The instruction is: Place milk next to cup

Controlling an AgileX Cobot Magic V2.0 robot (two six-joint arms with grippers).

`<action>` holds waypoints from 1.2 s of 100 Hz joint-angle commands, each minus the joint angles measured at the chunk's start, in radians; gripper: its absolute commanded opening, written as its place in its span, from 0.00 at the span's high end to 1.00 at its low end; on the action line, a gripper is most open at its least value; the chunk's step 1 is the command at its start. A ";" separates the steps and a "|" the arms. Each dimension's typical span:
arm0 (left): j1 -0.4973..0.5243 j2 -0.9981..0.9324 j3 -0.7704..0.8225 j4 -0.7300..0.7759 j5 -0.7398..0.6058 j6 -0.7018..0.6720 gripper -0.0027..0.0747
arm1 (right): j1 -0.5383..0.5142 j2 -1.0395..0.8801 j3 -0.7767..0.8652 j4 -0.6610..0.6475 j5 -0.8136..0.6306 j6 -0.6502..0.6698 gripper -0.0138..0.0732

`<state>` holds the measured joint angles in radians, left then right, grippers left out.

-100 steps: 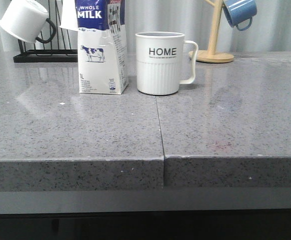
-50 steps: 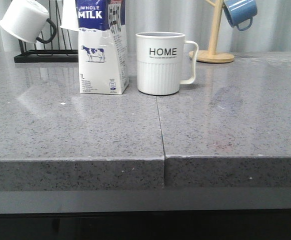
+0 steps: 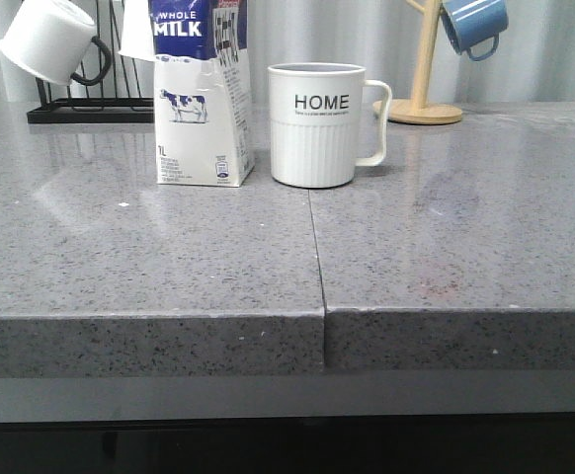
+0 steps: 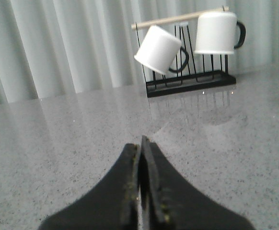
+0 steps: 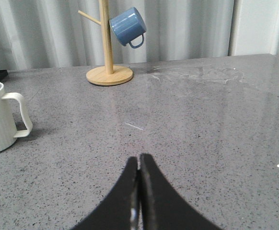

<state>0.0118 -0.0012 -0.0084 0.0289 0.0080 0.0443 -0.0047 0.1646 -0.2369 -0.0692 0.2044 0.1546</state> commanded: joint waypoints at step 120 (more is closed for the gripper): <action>-0.074 -0.036 0.052 0.081 -0.034 -0.151 0.99 | 0.003 0.010 -0.025 -0.010 -0.082 -0.005 0.98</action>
<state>-0.0544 -0.0040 -0.0074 0.1102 0.0450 -0.0975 -0.0047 0.1646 -0.2369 -0.0692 0.2044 0.1546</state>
